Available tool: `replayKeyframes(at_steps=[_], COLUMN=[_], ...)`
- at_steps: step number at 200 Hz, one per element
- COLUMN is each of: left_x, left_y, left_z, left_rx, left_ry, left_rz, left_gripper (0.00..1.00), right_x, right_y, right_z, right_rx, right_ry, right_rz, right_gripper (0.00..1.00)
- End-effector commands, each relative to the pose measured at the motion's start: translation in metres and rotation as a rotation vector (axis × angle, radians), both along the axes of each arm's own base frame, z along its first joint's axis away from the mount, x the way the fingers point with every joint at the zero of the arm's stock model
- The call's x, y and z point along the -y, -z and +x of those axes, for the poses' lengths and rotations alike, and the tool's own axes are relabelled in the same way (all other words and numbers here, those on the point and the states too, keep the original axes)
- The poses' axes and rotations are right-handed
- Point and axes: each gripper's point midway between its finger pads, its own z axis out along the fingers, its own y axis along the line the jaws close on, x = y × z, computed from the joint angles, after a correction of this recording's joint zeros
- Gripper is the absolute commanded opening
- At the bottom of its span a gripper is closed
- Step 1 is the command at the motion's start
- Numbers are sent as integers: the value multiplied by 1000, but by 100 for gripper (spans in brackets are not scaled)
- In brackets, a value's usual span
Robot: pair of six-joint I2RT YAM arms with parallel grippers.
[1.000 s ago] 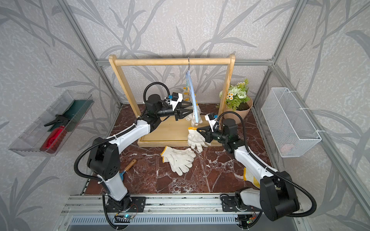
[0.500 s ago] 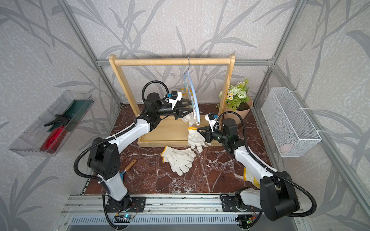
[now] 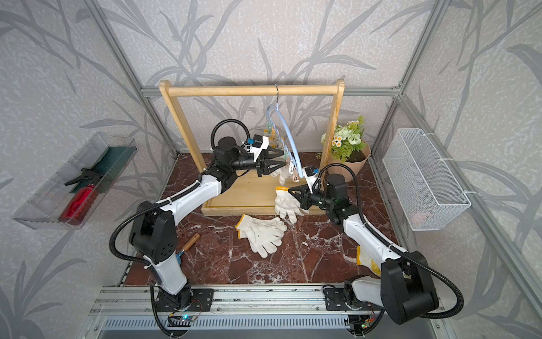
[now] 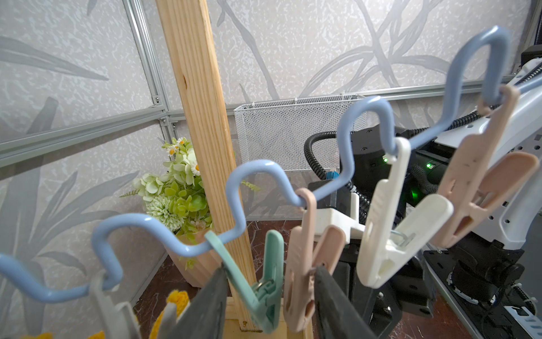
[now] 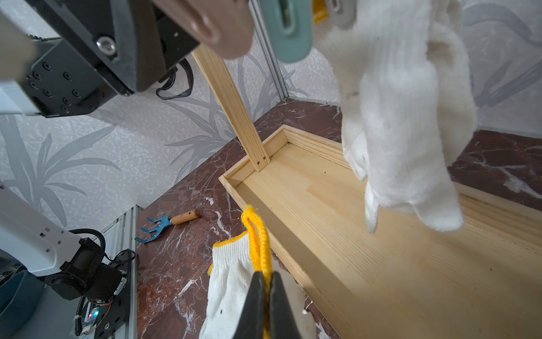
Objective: Clip the gloves onto a hanger to dry
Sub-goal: Open the clamp at the hanger.
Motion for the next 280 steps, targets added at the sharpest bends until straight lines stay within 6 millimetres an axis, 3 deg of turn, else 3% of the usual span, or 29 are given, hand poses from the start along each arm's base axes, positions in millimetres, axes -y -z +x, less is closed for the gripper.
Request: replayKeyframes(at_steps=[1,80,193,280], left_x=[7,14,23,28], left_y=[-3,-6,-17,-16], left_z=[5,17,12,27], left_rx=[25,47,70,102], left_ry=[-7,-107,-120,-281], left_rz=[6,-2,-24,-14], left_gripper=[48,49,45,47], right_x=[0,4,5,5], right_y=[-20,-15,-14,-17], right_z=[0,1,-3,-6], right_rx=[61,62,67,76], right_ry=[-11,17,11,5], right_rz=[13,-19,-16,-20], right_gripper=[0,0,0,0])
